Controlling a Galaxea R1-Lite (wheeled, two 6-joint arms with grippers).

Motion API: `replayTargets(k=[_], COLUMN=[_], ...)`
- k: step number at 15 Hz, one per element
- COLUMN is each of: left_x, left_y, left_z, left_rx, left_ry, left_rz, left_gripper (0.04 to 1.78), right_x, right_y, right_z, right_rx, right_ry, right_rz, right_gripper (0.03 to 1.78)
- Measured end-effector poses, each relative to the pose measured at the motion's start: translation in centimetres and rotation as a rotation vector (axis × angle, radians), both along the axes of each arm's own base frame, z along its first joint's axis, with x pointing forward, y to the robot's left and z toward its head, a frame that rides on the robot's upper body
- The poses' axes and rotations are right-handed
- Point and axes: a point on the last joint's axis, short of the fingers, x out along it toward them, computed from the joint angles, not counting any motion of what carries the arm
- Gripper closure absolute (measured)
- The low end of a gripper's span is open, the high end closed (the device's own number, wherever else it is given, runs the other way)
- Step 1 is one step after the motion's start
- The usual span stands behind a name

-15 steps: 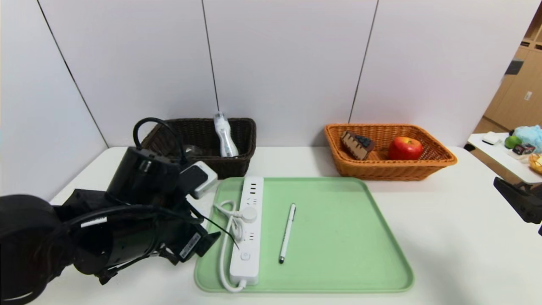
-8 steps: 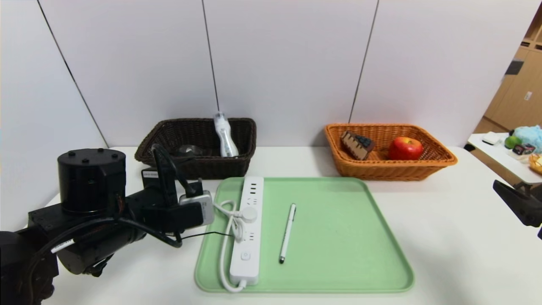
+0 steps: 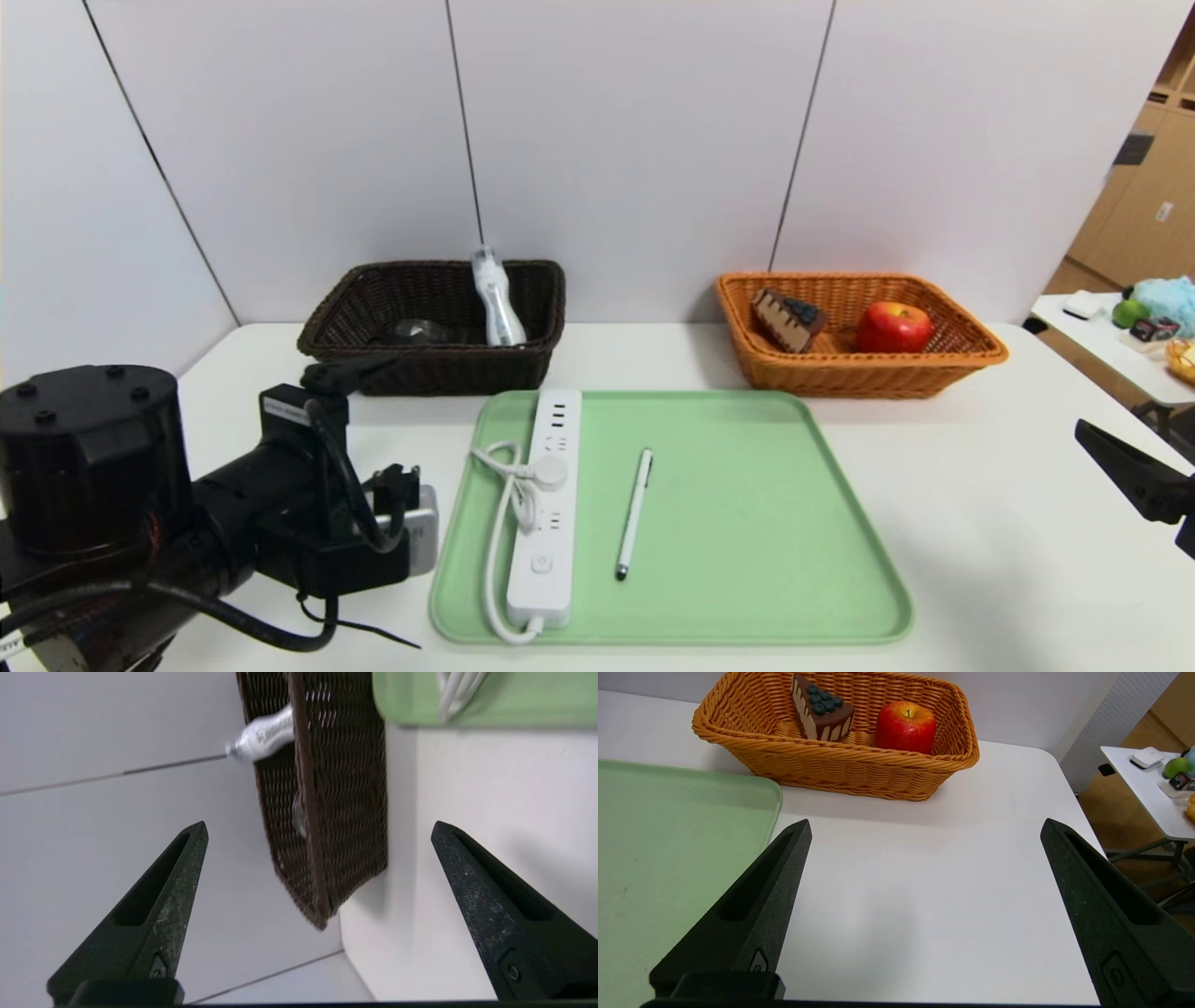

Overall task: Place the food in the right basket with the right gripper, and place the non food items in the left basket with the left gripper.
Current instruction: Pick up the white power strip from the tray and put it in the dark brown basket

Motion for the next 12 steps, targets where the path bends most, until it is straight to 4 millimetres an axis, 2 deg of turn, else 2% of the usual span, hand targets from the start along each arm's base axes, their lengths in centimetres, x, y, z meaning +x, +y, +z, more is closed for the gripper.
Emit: replayTargets(k=[4,9,12], left_x=[0.4,3.2,4.2], left_y=[-2.6,-5.1,-5.7], left_z=[-1.6,-3.1,-4.6], left_rx=[-0.07,-0.076,-0.055], left_ry=[0.107,0.123,0.165], left_rz=[-0.054,-0.05,-0.03], left_gripper=[0.13,0.13,0.13], right_x=[-0.3,-0.3,-0.4], right_y=[0.0,0.0,0.0], right_z=[-0.1,0.3,0.5], right_rx=[-0.002,-0.005,-0.003], right_ry=[-0.004,-0.021,-0.035], right_rz=[0.001,0.007,0.011], right_gripper=[0.12,0.12,0.12])
